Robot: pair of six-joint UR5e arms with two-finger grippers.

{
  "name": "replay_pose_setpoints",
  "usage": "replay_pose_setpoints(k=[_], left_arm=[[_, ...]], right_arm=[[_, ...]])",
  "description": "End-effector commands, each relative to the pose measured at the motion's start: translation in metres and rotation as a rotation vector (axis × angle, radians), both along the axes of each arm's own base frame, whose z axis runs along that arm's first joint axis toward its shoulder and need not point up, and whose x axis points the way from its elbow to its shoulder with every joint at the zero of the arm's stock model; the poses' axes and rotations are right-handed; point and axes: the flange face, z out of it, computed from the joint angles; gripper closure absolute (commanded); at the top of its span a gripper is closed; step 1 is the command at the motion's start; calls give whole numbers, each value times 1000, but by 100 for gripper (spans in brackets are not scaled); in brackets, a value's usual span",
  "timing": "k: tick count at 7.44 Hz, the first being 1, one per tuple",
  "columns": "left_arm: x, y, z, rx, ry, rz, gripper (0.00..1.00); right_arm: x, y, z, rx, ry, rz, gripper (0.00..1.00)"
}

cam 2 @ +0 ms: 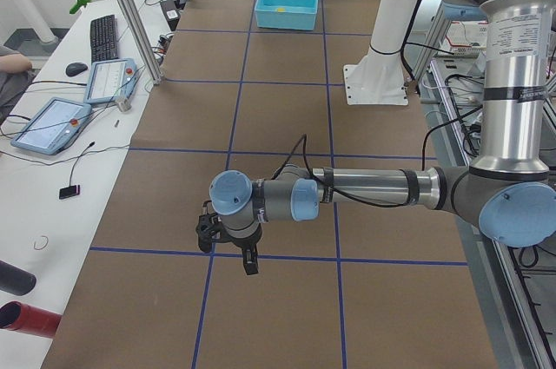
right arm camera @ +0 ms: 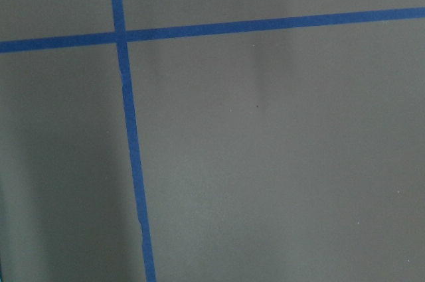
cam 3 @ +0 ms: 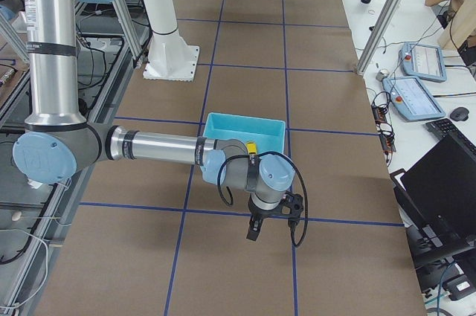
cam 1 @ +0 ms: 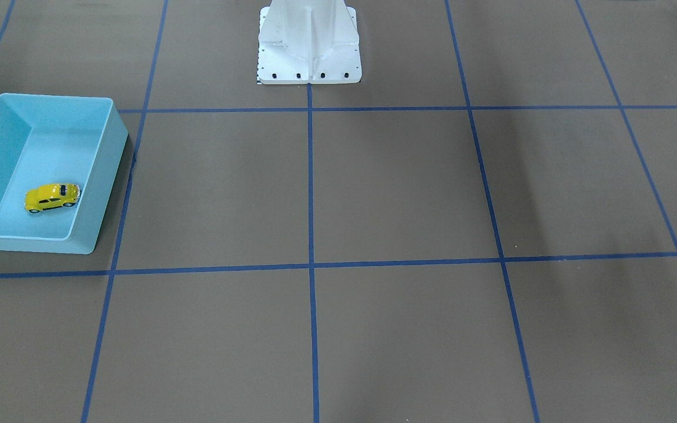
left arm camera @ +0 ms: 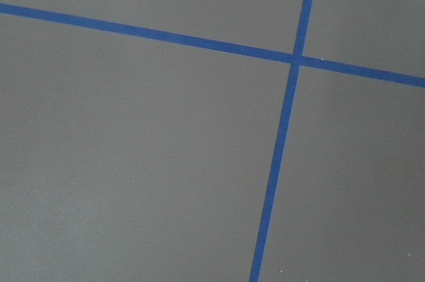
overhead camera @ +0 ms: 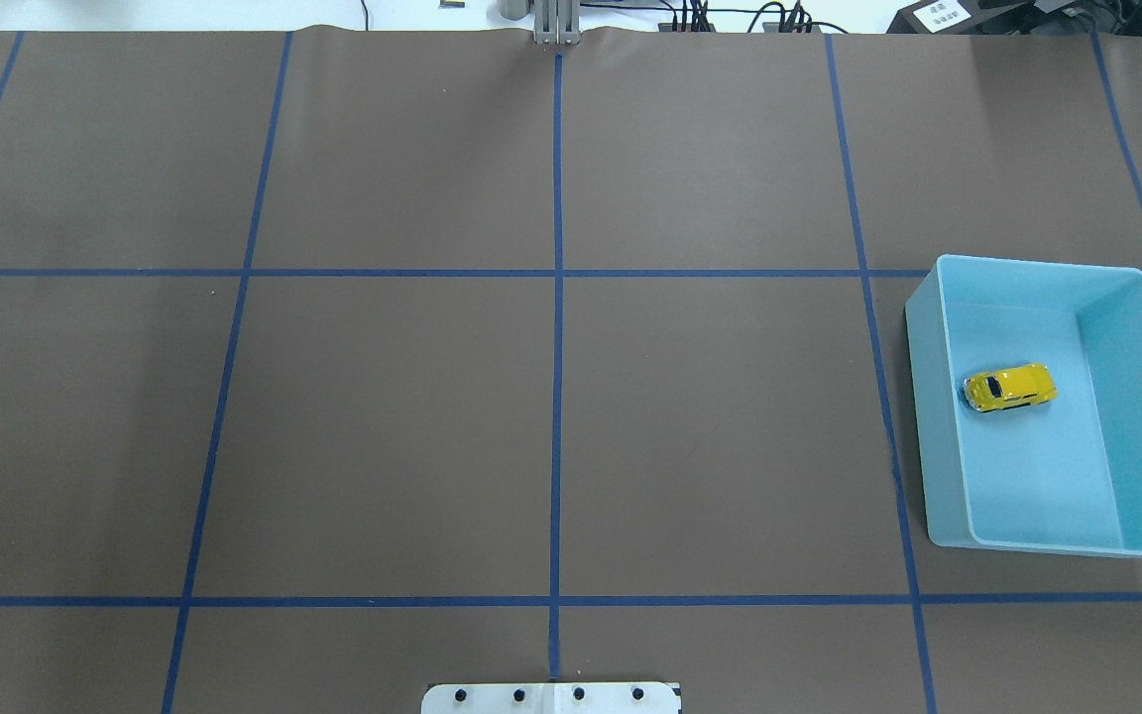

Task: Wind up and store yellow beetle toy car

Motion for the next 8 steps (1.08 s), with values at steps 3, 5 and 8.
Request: replay_pose_setpoints(k=[3,5,8], left_arm=[[0,0,-1,1,0,0,0],[0,0,-1,1,0,0,0],[0,0,-1,1,0,0,0]], right_arm=[[1,0,-3,14,4,29,1],[1,-4,-9,42,2,31,1],[0,0,1,21,-2,31,1]])
